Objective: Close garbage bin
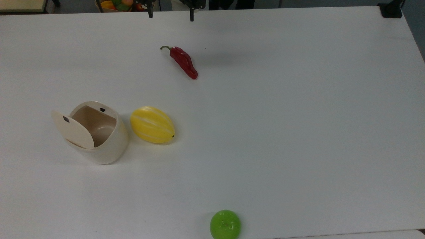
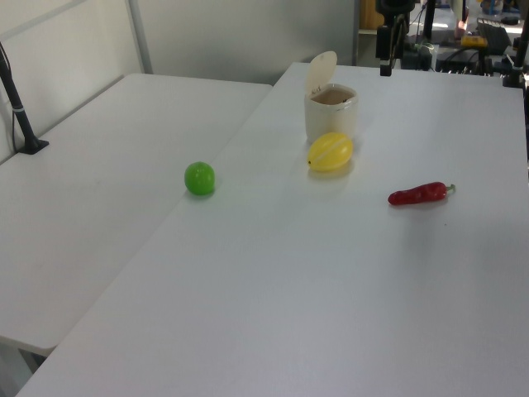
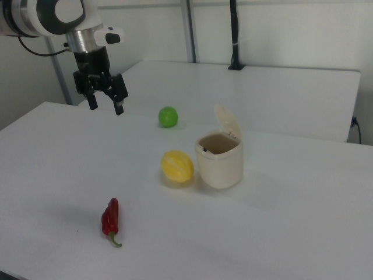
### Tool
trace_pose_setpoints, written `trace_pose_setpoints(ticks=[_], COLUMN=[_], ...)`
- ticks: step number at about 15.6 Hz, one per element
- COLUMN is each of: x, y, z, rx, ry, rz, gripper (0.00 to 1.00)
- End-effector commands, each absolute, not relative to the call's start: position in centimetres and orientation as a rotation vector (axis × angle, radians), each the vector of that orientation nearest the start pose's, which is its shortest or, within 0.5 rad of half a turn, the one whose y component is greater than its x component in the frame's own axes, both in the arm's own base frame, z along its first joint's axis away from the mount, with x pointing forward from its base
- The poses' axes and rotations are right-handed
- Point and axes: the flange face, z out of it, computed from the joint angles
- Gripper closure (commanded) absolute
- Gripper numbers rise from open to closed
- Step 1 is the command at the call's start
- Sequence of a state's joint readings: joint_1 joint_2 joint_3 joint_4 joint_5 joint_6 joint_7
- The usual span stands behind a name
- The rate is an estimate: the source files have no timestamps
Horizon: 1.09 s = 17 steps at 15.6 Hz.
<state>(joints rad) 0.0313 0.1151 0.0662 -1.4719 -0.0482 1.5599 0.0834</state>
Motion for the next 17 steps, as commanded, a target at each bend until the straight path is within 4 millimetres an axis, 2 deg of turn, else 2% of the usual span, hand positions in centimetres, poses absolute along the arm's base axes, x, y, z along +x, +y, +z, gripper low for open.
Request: trace_pose_setpoints(ticks=[1,17], x=[57.90,58.24], y=[4.51,4.69], z=[60.76,60.06], rx=[-3.201,-3.202], ry=[-0.047,-0.059], rz=[0.039,0.056], gripper=[0.00,0.00])
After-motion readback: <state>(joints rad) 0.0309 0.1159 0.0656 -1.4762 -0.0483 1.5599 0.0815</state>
